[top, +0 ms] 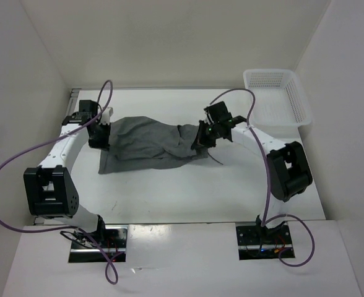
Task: Fold and stack the shorts
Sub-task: Fold the shorts
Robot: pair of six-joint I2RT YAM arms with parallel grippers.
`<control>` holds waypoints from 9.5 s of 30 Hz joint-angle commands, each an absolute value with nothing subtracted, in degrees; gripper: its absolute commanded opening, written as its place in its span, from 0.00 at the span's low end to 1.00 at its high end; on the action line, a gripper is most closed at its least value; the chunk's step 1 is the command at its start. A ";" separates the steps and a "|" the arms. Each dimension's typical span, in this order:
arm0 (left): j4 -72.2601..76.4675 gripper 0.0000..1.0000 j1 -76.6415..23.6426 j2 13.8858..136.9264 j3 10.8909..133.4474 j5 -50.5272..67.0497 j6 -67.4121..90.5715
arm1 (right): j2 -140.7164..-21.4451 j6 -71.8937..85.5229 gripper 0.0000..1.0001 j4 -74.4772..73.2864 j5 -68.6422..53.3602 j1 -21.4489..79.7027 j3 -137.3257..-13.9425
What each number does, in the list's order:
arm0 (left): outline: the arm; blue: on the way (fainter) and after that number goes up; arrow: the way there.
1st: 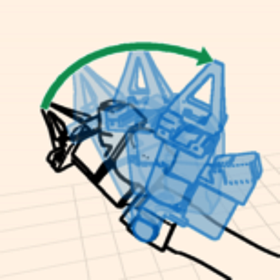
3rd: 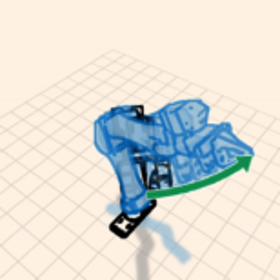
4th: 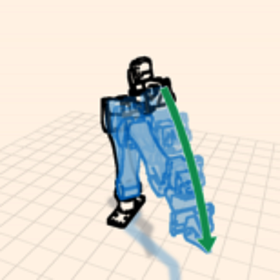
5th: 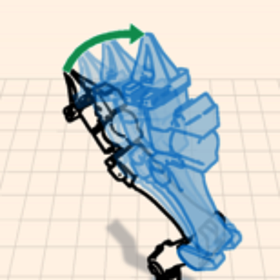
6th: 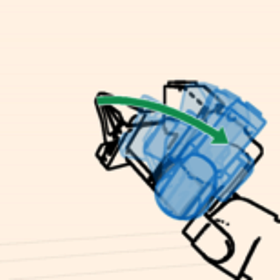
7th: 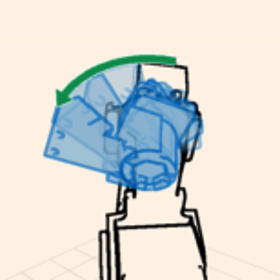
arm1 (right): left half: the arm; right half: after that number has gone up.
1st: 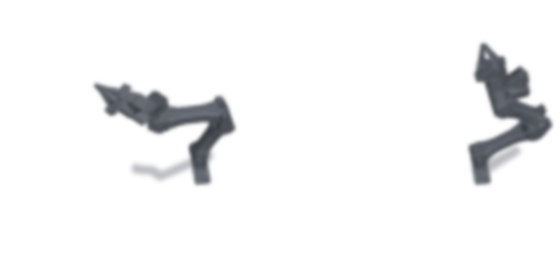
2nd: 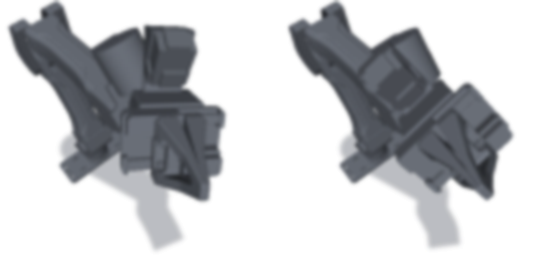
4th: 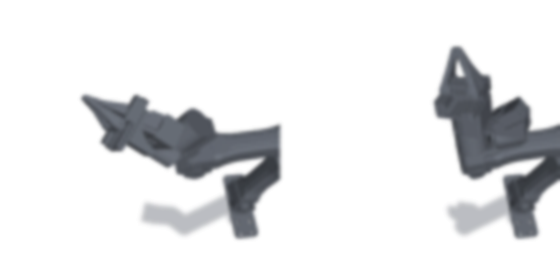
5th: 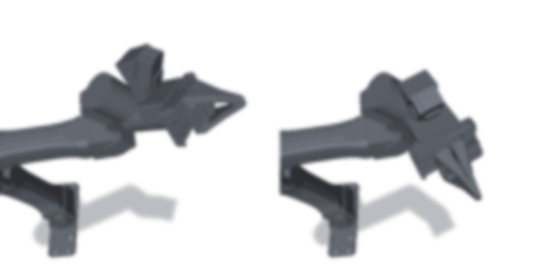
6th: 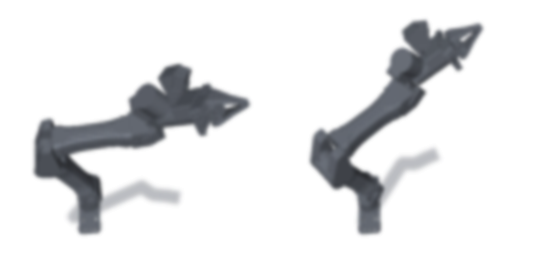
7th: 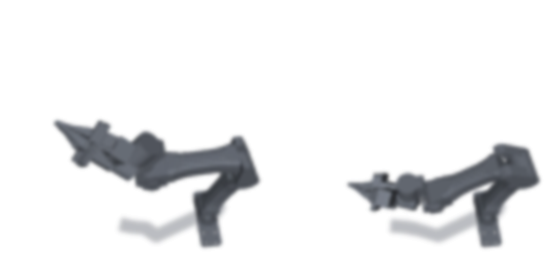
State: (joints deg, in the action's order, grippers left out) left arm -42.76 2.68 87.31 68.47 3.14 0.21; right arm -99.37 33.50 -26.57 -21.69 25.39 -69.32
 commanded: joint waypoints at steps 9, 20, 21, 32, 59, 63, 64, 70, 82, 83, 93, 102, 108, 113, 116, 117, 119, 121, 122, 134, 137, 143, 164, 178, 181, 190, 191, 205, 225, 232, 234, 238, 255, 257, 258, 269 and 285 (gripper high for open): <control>-54.65 0.03 7.74 83.94 71.74 4.31 0.00 | -86.75 33.74 0.00 -21.38 -20.21 15.21 -59.78; -48.70 0.25 1.05 87.10 55.10 1.14 0.00 | -94.32 33.84 0.35 -18.11 -19.69 13.97 -53.89; -48.69 0.27 1.05 87.10 55.11 1.14 0.00 | -93.35 33.84 0.52 -18.63 -19.69 13.45 -53.35; -50.28 0.53 4.74 83.67 67.14 0.26 0.00 | -80.16 43.93 0.78 -13.54 -22.24 13.45 -45.88; -16.26 0.20 7.82 113.64 77.34 -6.15 0.00 | -100.01 47.29 0.26 -4.21 -17.76 16.35 -47.55; -15.21 0.18 7.82 114.96 77.96 -7.99 0.00 | -101.43 46.76 0.07 -5.44 -16.96 16.35 -48.78; -14.60 0.18 7.82 114.96 77.96 -8.00 0.00 | -101.43 46.15 0.03 -5.45 -16.96 16.35 -48.78; -18.54 0.36 7.04 113.39 81.04 -5.37 0.00 | -99.67 44.04 0.00 -6.59 -17.83 16.35 -51.76; -23.91 0.52 5.62 100.54 74.28 -4.22 0.00 | -94.13 40.88 0.00 -10.01 -15.12 16.35 -54.75; -24.60 0.52 5.63 101.16 73.48 -4.22 0.00 | -94.13 39.91 0.00 -10.54 -14.51 16.35 -55.28; -24.17 0.53 5.63 104.33 71.72 3.42 0.00 | -92.12 31.47 0.00 -21.35 -10.38 9.51 -61.60; -26.54 0.56 -0.61 111.79 80.75 10.98 0.00 | -92.10 19.97 0.00 -35.41 3.50 11.41 -78.10; -28.21 0.56 -5.18 120.39 86.92 10.73 0.00 | -102.79 12.94 0.00 -42.44 14.32 27.66 -95.40; -28.21 0.48 -6.24 124.54 89.47 5.63 0.00 | -116.08 8.71 0.00 -48.86 18.01 41.45 -114.11; -28.21 0.40 -6.24 125.77 90.00 6.15 0.00 | -123.65 7.65 0.00 -50.36 16.89 46.91 -122.22; -28.21 0.39 -6.24 125.77 90.61 6.67 0.00 | -124.97 7.65 0.00 -50.36 15.48 47.63 -123.47; -28.74 0.34 -6.24 126.30 91.14 6.68 0.00 | -128.49 8.70 0.00 -50.36 13.46 48.77 -126.28; -28.74 0.32 -6.24 126.30 91.66 6.68 0.00 | -130.94 8.70 0.00 -50.36 12.74 50.62 -127.44; -28.74 0.32 -6.24 126.30 91.67 6.68 0.00 | -131.57 8.70 0.00 -50.36 12.14 51.15 -128.31; -29.27 0.38 -4.40 127.35 94.04 3.79 0.00 | -134.04 10.46 0.57 -47.64 1.86 53.61 -131.84; -29.27 0.46 -1.94 125.87 96.23 0.53 0.00 | -130.89 9.94 0.59 -45.71 -3.24 54.14 -133.33; -29.45 0.54 4.57 114.98 98.10 -0.61 0.00 | -120.78 9.32 0.63 -38.88 -4.32 54.14 -128.08; -36.74 0.59 -11.68 104.50 83.07 16.70 0.00 | -95.36 23.55 0.82 -20.13 2.18 46.40 -68.38; -36.04 0.28 -13.54 108.98 81.21 17.32 0.00 | -106.61 25.92 0.75 -17.14 5.71 46.41 -69.17; -38.40 0.07 -13.54 108.03 82.61 17.31 0.00 | -107.75 27.68 0.52 -16.09 5.71 46.41 -69.70; -52.38 0.00 -10.28 100.29 85.03 19.25 0.00 | -105.03 30.14 0.00 -13.62 6.25 46.41 -63.29; -51.77 0.00 -9.50 100.28 82.64 18.73 0.00 | -104.33 30.15 0.00 -13.01 6.24 46.41 -62.67; -37.79 0.30 -7.21 102.84 68.82 13.62 0.00 | -94.50 22.96 0.54 -14.58 5.44 46.41 -58.18; -37.18 0.70 -4.04 103.58 89.28 15.56 0.00 | -103.00 19.78 0.00 -13.36 1.32 46.41 -74.62; -31.99 0.53 -4.04 113.99 91.41 13.54 0.00 | -108.36 23.02 0.00 -12.30 -1.22 46.41 -71.64; -31.29 0.45 -4.04 114.79 91.41 13.54 0.00 | -110.39 24.16 0.00 -12.83 -1.23 46.41 -71.63; -26.91 0.27 -4.04 116.36 90.00 11.08 0.00 | -112.41 24.70 0.00 -12.83 -0.36 46.41 -71.63; -42.35 0.55 -2.11 108.03 93.70 24.87 0.00 | -110.39 24.61 0.00 -14.15 5.44 46.41 -71.10; -42.36 0.58 -2.11 106.53 91.77 24.87 0.00 | -110.39 24.61 0.00 -14.15 5.45 46.41 -71.10; -42.36 0.59 -2.11 105.83 90.80 24.87 0.00 | -110.39 24.61 0.00 -14.15 4.93 46.41 -71.10; -43.59 0.63 -2.12 114.87 90.78 19.78 0.00 | -110.39 23.47 0.00 -14.68 4.92 46.41 -71.63; -34.64 0.21 -0.97 119.97 95.46 22.42 0.00 | -114.26 22.41 0.00 -15.21 4.22 45.88 -70.58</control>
